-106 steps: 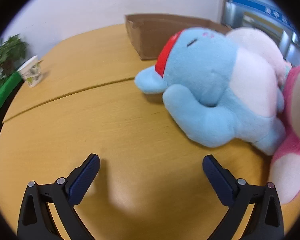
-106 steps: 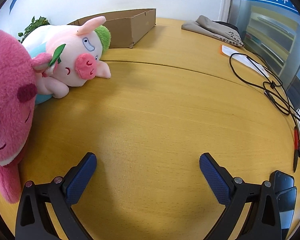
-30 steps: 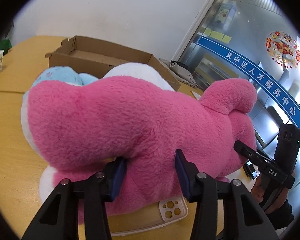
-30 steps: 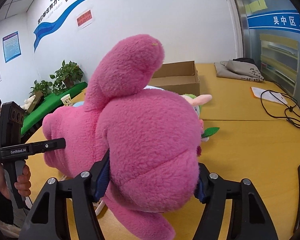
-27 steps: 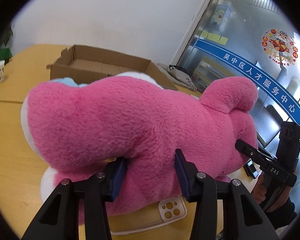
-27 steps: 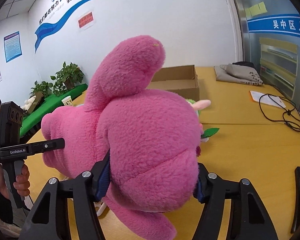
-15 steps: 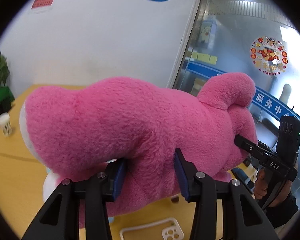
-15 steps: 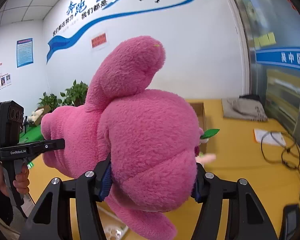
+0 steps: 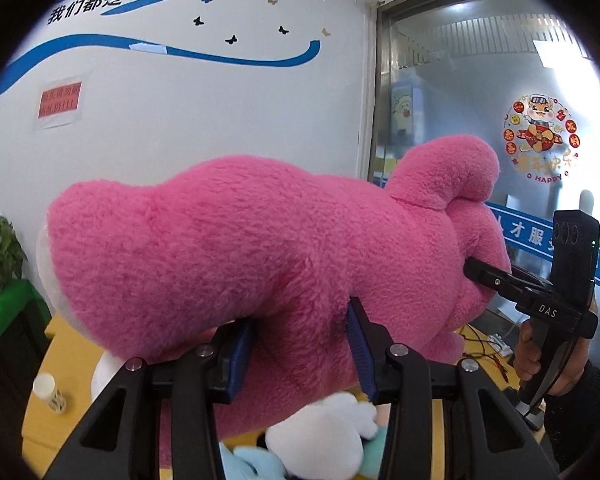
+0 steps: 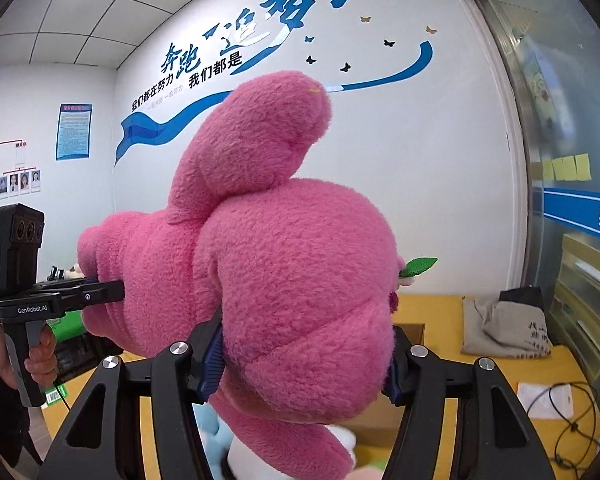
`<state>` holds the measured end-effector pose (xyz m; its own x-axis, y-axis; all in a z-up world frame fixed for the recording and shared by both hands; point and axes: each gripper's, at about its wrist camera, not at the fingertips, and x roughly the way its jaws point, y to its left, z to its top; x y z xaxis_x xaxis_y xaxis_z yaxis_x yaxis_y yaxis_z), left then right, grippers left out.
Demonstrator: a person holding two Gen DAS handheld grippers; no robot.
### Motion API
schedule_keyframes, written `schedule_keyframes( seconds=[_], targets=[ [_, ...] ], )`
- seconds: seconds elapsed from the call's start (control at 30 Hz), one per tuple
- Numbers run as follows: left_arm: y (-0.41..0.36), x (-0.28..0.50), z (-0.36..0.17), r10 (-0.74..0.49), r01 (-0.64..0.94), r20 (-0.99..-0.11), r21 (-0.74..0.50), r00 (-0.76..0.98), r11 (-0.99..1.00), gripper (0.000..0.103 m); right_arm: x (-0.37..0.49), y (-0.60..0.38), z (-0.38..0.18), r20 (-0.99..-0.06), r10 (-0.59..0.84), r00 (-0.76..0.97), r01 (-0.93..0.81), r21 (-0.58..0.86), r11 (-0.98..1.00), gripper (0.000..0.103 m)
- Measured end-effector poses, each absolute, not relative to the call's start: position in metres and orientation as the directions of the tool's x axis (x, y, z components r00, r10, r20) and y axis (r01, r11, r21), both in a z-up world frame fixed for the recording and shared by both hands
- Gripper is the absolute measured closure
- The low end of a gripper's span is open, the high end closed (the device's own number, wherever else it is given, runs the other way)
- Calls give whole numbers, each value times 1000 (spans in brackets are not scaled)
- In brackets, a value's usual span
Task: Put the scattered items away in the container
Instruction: 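Lift the pink bear with both grippers and carry it over the cardboard box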
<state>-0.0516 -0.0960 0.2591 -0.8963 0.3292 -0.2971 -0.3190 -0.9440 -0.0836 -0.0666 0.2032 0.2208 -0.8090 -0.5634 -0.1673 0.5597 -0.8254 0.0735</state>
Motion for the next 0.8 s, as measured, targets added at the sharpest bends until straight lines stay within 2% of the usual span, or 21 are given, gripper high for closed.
schedule_keyframes(
  seconds=[0.3,0.4,0.6,0.8],
  targets=[
    [-101,-148,259,367,-343,-300,-132,-880,-930,61,-161,194,244,-169,-542,-823,534,95,-840,37],
    [-104,-183,253,382,-353,-328,-148,-864,-924,62,-199,190,242,-191,-538,-821,527,109,-843,37],
    [-107,-255,229,413,-372,-381,-178,-827,-911,63,-271,183,225,-244,-524,-816,508,128,-852,37],
    [-110,-323,182,432,-372,-449,-221,-782,-902,63,-340,179,190,-313,-502,-806,478,155,-864,37]
  ],
)
